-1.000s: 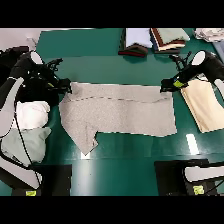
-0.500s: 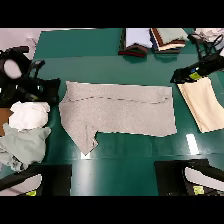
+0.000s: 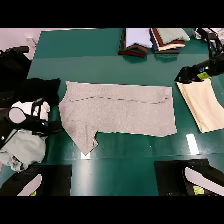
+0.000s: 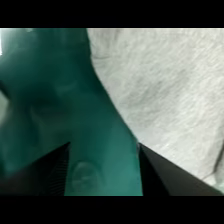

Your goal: Fold the shirts.

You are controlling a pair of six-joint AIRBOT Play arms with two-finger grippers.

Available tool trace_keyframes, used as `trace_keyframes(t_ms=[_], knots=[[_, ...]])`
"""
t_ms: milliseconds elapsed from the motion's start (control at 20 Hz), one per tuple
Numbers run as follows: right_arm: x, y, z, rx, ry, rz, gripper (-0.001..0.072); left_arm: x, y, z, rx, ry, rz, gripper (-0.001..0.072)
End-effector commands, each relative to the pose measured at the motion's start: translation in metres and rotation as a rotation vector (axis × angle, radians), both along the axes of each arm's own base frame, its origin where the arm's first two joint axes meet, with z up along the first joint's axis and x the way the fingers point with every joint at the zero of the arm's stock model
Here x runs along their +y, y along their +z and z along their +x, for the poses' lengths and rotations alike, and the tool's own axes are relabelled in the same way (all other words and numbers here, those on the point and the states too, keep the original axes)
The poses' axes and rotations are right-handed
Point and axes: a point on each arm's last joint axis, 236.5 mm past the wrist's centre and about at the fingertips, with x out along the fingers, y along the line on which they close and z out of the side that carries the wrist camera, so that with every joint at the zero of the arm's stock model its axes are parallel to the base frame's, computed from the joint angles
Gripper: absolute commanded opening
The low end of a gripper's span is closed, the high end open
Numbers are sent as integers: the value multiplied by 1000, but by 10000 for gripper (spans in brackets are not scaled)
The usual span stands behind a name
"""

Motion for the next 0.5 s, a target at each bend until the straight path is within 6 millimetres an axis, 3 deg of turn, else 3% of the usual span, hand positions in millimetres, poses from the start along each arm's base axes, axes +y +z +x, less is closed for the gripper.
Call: trace_keyframes(t_ms=[0, 150, 350, 400, 450], knots=[[1, -11, -7, 34, 1, 3, 389, -26, -14, 8, -64, 120, -147, 498], [1, -22, -11, 60, 0, 5, 388, -40, -16, 19, -117, 178, -236, 497], [1, -24, -9, 57, -3, 5, 388, -37, -15, 32, -164, 219, -241, 496], [1, -24, -9, 59, -3, 5, 388, -37, -14, 33, -164, 223, -245, 454], [1, -25, -10, 63, -2, 5, 389, -38, -14, 33, -164, 223, -246, 276]])
